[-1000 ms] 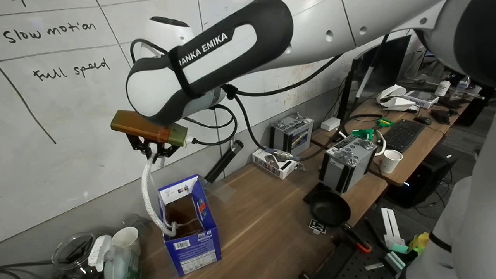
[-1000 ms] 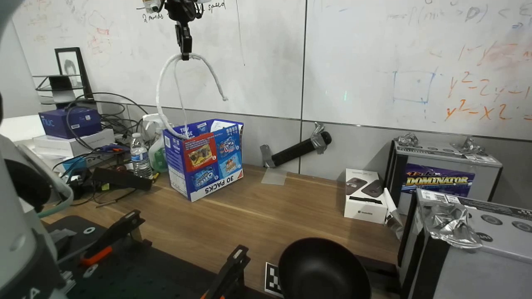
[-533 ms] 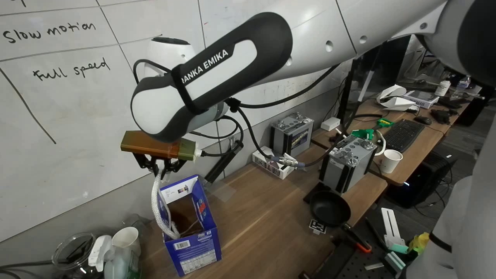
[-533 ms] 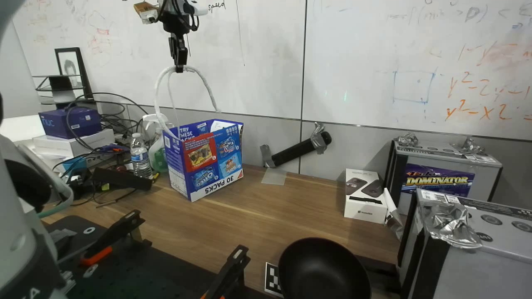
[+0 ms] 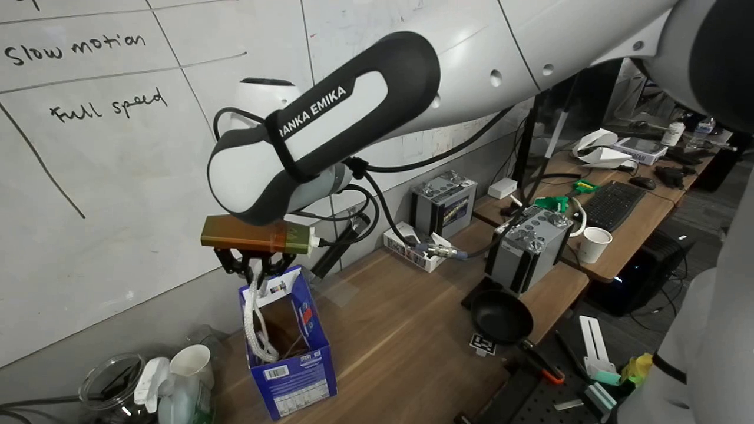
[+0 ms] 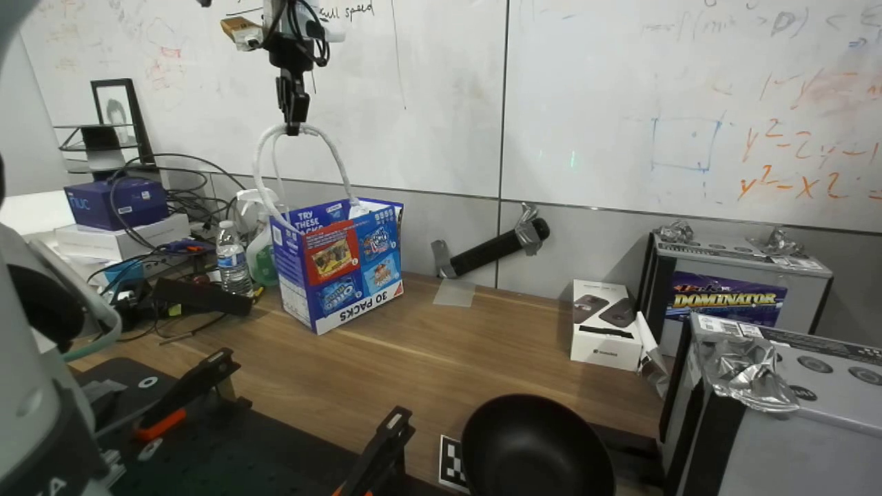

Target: Put the ropes in the box one at a time

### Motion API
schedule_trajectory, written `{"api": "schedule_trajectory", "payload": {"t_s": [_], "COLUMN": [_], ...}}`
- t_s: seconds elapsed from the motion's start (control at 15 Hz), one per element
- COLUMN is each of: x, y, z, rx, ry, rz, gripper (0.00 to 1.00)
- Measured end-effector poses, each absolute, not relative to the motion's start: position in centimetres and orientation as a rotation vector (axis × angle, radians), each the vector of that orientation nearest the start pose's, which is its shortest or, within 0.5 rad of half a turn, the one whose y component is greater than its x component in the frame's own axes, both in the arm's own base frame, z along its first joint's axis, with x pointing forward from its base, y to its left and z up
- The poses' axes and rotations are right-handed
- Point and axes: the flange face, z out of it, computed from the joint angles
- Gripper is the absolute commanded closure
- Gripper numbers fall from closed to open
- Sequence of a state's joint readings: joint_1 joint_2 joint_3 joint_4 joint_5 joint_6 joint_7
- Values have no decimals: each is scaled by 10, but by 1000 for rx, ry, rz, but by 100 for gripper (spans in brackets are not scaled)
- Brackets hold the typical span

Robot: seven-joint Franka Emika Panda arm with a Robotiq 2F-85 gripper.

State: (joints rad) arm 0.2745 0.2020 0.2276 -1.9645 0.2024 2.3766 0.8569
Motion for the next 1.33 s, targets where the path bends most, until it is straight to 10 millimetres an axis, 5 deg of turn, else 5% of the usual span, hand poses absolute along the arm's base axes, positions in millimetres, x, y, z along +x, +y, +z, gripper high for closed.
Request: {"api": "schedule_trajectory", "payload": {"t_s": [0.93, 1.0, 1.13, 1.33], "x": [603, 607, 611, 614], "y": [255, 256, 257, 260], "z": [335, 333, 330, 332], "rx": [-2808, -2807, -2806, -2814], "ry": [769, 770, 766, 749], "rz": [111, 115, 119, 111], "gripper": [96, 63, 56, 32]}}
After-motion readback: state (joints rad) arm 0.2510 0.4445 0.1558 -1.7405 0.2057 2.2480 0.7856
